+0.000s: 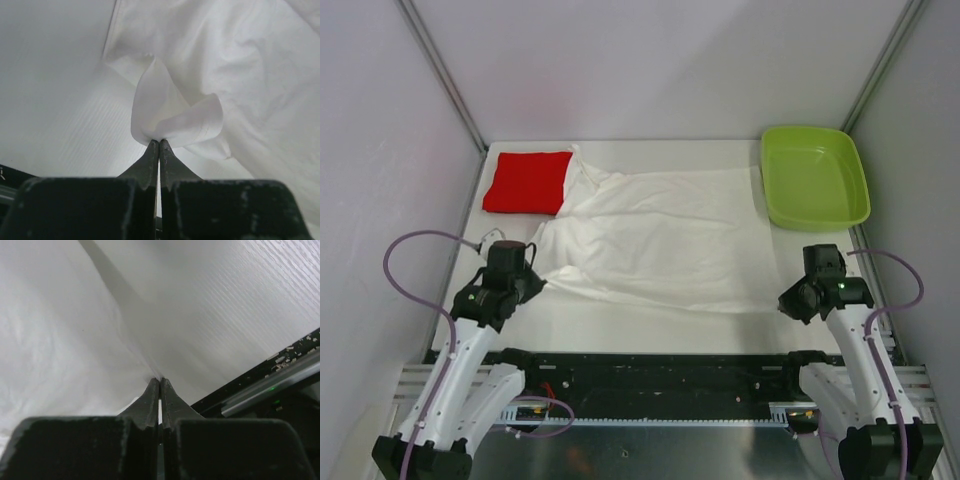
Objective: Fold and stack the t-shirts
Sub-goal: Grap the side of the flattened tshirt closest away from the robot with both arms, then fold the flattened tshirt in 1/3 of the way
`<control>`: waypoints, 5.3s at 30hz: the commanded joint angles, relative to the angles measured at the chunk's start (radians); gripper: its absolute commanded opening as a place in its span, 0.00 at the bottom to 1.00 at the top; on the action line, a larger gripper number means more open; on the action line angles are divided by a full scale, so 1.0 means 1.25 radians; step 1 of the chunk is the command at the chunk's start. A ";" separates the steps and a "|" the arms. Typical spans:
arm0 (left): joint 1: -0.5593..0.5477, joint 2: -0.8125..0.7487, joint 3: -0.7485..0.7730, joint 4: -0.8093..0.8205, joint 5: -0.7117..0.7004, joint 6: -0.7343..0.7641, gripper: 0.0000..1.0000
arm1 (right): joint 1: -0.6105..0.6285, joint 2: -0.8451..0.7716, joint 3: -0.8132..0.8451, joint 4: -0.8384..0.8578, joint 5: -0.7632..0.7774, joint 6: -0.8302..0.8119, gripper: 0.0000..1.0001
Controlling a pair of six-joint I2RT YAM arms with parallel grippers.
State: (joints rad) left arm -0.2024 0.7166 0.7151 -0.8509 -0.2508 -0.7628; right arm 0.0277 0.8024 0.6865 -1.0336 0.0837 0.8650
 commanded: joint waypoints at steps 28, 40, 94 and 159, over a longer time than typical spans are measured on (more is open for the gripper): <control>0.004 -0.164 0.002 -0.229 0.098 -0.041 0.00 | -0.292 0.093 0.060 -0.037 -0.057 -0.148 0.00; 0.004 -0.172 0.032 -0.256 0.180 0.038 0.00 | -0.347 0.127 0.095 -0.022 -0.057 -0.177 0.00; 0.005 0.436 0.252 0.237 -0.031 0.237 0.00 | -0.135 0.522 0.172 0.492 -0.017 -0.118 0.00; 0.003 0.597 0.356 0.305 0.023 0.293 0.34 | -0.124 0.541 0.225 0.509 -0.034 -0.182 0.58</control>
State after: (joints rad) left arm -0.2024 1.4685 1.0988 -0.4957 -0.2043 -0.4229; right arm -0.1120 1.5475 0.9115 -0.3912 0.0406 0.6575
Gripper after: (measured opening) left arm 0.174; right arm 0.506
